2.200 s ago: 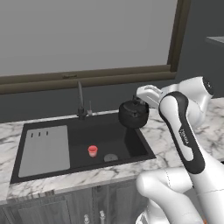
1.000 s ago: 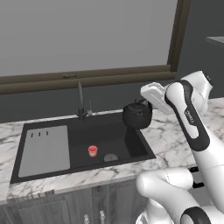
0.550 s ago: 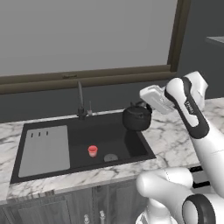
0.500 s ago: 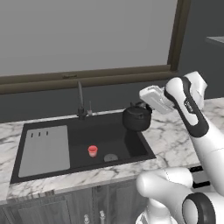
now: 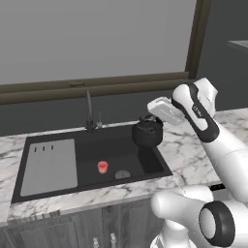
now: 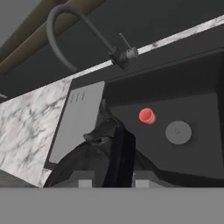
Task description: Open the cabinet, pick the kettle from the cabinet, and place it in the sink.
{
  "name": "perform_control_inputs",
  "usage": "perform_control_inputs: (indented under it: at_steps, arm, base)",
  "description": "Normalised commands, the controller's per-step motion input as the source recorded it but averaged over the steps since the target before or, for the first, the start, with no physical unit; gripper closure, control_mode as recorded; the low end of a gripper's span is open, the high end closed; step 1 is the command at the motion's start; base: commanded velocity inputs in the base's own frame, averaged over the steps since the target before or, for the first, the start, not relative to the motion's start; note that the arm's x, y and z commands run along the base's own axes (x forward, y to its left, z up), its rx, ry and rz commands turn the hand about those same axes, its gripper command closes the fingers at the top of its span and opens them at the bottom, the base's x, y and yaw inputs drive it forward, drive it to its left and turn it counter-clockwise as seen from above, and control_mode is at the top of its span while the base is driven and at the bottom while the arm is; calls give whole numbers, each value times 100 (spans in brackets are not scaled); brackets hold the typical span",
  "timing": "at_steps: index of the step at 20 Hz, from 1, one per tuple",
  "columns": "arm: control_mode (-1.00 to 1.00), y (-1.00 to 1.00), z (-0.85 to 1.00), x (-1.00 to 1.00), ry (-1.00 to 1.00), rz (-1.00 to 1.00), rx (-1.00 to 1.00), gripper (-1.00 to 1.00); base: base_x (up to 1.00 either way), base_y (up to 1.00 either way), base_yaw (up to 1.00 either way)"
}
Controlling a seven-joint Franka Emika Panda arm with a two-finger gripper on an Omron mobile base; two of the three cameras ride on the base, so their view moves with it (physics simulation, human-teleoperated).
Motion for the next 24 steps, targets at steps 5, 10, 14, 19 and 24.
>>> perform_control_inputs:
  at_steps: [5,10,14,19,24]
  arm:
    - [-100,25,-26,6,-4,0,-4,100]
    - [-100,20,-33,2,-8,0,-1,100]
    - [-100,14,-35,0,-12,0,0,100]
    - [-100,15,-28,3,-3,0,0,100]
    - [-100,13,-23,5,0,0,-1,100]
  base:
    - [0,0,0]
    - [0,0,0]
    - [0,0,0]
    - [0,0,0]
    - [0,0,0]
